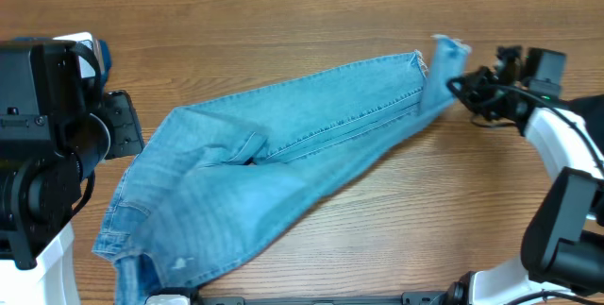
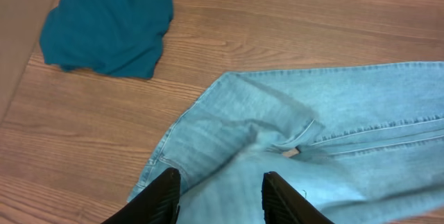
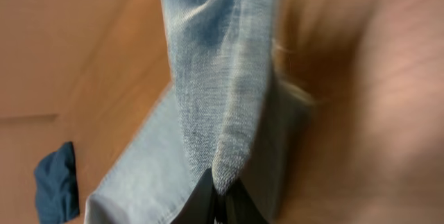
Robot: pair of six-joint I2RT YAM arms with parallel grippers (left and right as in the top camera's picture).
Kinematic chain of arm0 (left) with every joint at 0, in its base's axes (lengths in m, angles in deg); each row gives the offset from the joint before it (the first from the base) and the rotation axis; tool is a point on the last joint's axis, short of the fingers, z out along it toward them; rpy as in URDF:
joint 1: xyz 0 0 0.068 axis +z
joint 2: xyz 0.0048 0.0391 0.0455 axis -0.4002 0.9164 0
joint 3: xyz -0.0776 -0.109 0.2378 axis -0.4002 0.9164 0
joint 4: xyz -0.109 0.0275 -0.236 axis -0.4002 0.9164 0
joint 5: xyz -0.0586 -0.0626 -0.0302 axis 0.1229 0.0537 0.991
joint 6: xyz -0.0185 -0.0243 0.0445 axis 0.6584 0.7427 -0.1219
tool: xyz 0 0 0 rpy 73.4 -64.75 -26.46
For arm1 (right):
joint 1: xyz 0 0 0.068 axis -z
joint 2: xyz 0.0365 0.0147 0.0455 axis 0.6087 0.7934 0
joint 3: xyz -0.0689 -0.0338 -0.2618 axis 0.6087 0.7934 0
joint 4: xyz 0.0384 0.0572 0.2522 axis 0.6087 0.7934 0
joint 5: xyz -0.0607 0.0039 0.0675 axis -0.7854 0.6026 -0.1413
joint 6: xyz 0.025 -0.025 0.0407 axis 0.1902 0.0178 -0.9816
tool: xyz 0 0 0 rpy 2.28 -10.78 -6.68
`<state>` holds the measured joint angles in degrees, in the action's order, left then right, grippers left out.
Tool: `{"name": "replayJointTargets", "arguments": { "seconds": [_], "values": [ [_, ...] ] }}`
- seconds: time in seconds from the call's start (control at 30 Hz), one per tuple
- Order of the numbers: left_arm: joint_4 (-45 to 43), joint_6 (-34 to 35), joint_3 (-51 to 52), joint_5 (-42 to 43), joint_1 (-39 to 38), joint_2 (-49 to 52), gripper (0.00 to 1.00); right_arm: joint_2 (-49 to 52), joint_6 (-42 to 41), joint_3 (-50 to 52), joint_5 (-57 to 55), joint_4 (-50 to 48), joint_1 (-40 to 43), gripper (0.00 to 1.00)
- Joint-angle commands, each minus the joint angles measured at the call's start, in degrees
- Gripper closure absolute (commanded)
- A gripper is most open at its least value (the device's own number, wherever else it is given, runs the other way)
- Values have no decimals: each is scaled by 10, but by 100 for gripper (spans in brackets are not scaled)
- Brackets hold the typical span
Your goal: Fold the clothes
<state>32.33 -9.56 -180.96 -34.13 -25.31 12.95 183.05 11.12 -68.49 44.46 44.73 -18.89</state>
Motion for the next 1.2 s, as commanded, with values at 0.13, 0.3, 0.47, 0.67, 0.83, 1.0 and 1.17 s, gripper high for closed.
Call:
{"name": "replayJointTargets", "arguments": {
  "seconds": [0.13,0.3,0.47,0.67,0.83,1.0,1.17],
  "values": [
    [-15,-13,-10,5,6,2,57,-16,42,-10,-169,139,7,96],
    [-12,-17,-10,1,6,2,54,-17,-22,-10,-266,178,8,83],
    [-11,-23,-10,-1,6,2,50,-26,-39,-10,-309,190,6,57],
    [-25,-23,-10,-1,6,3,46,-76,-38,-10,-318,198,3,44],
    [-33,-23,-10,1,6,11,45,-148,10,-10,-270,180,-41,56],
    [-41,-23,-10,10,6,24,46,-142,44,-10,-234,113,-150,73],
    [-44,-24,-10,28,6,40,46,-74,75,-10,-238,3,-242,79]
  ]
}}
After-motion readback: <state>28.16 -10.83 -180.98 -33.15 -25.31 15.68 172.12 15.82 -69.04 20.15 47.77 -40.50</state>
